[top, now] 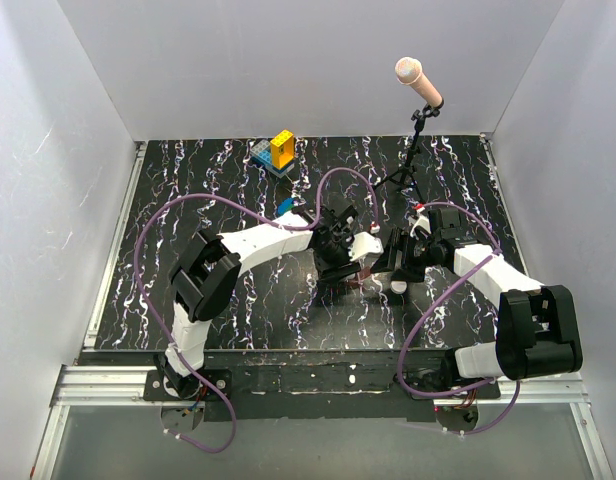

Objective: Sort the pills into containers

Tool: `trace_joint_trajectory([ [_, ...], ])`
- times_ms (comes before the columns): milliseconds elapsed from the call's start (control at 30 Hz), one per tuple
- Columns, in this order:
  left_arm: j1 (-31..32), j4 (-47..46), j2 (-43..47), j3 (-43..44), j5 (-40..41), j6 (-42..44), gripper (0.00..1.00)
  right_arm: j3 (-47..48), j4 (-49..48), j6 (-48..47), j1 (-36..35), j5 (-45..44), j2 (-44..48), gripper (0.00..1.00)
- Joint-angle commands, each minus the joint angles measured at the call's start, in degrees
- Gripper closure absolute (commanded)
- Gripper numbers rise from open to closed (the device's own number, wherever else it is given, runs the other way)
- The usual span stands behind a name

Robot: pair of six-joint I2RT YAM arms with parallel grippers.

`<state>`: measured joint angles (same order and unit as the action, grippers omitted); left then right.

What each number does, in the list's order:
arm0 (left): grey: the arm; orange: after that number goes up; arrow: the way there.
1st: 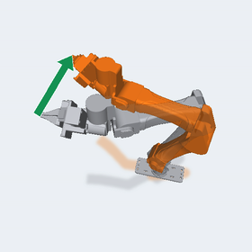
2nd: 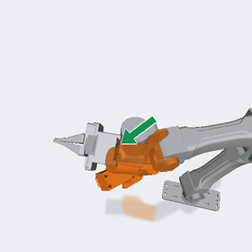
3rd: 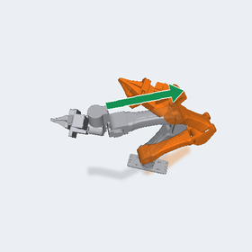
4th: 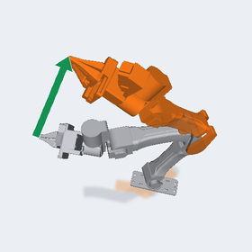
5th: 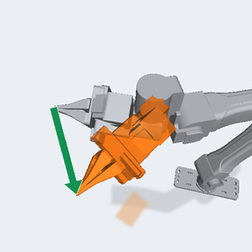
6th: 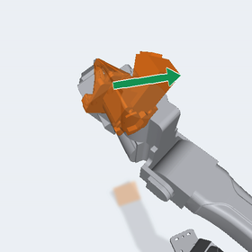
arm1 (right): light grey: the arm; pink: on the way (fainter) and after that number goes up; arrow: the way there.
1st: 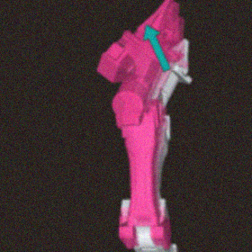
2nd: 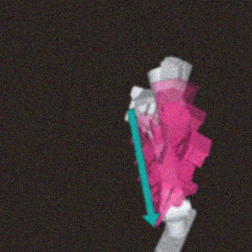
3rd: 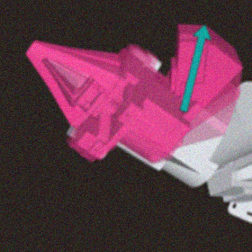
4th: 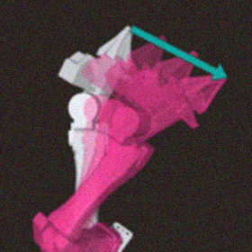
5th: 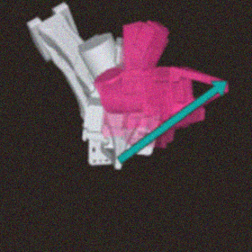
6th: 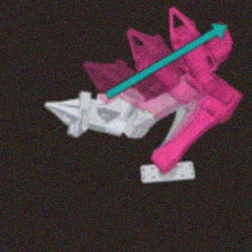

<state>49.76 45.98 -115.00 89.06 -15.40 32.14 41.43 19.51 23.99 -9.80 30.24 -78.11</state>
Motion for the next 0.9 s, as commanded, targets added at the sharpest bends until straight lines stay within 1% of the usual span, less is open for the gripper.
trace_joint_trajectory([
  [0,0.6,0.6,1.71,1.91,1.33,1.34,1.0,-0.38,-0.96,-0.7,0.22,1.23,0.15,0.21],
  [867,2.54,3.33,0.3,4.9,5.03,3.28,1.0,-0.91,-1.49,-0.43,0.22,1.4,0.06,0.21],
])
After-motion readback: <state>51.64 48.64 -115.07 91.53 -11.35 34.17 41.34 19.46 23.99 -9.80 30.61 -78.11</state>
